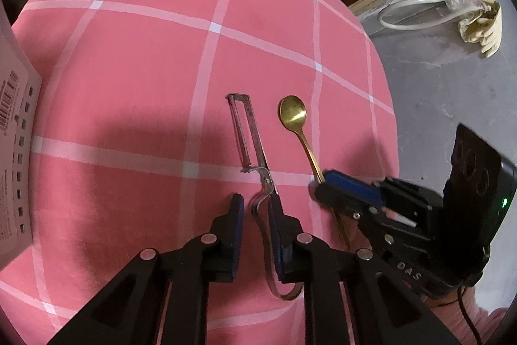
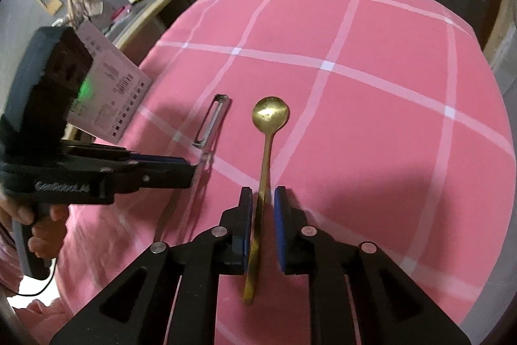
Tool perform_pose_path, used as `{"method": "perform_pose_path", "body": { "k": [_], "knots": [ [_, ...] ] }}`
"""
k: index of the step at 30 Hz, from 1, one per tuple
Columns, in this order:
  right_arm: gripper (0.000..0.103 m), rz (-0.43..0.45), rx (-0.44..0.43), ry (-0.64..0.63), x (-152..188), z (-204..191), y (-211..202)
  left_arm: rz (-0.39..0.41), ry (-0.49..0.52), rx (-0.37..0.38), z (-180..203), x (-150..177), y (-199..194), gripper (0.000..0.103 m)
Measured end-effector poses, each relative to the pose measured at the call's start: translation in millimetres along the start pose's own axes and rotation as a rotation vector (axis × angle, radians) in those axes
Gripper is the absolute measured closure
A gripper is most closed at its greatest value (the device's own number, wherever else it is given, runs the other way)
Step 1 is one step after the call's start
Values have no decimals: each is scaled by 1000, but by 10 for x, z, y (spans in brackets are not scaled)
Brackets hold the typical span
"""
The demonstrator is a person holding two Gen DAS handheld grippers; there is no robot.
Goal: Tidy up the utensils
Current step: 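Lift the peeler and gold spoon and carry both over the white basket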
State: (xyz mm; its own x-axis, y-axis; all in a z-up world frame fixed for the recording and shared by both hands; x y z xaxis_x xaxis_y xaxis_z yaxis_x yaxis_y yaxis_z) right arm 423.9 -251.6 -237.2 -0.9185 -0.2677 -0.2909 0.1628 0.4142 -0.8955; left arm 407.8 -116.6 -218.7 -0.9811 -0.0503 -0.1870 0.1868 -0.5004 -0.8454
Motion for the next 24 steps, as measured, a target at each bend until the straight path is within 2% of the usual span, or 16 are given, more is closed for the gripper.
{"method": "perform_pose_path", "body": {
  "k": [7, 9, 11, 12, 14, 19, 24],
  "knots": [
    [97, -58, 25, -8, -78, -28, 47, -32, 53, -41, 66, -16, 43, 96],
    [98, -56, -7, 40, -81, 3, 48, -33, 59, -55, 87, -17, 48, 97],
    [99, -50, -75, 108, -25, 52, 36, -27, 71, -63, 116, 3, 39, 97],
    [99, -36, -95, 126, 8, 64, 14, -14, 77, -48, 147, 28, 22, 97],
    [99, 1, -127, 161, 110, 77, -59, 18, 92, -31, 205, 89, -32, 97],
    [99, 161, -185, 223, 309, 48, -336, 134, 133, -74, 303, 222, -255, 97],
    [99, 335, -194, 237, 324, -67, -665, 251, 170, -95, 420, 269, -612, 97]
  ]
}}
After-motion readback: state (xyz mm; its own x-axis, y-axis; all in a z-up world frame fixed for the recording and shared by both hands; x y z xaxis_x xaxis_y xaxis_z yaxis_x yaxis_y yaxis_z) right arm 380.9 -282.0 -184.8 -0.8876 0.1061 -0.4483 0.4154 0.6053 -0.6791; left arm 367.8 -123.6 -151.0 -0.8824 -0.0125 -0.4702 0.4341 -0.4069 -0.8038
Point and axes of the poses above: each gripper's, at about its wrist camera, not at the fingertips, and y roughly the way its jaws point, z to its right, x to its underside, the point moved 5 cm from there along y, roughly the way its jaws point, and after that the axes turned 7 degrees about y, right-handed, at the moved point
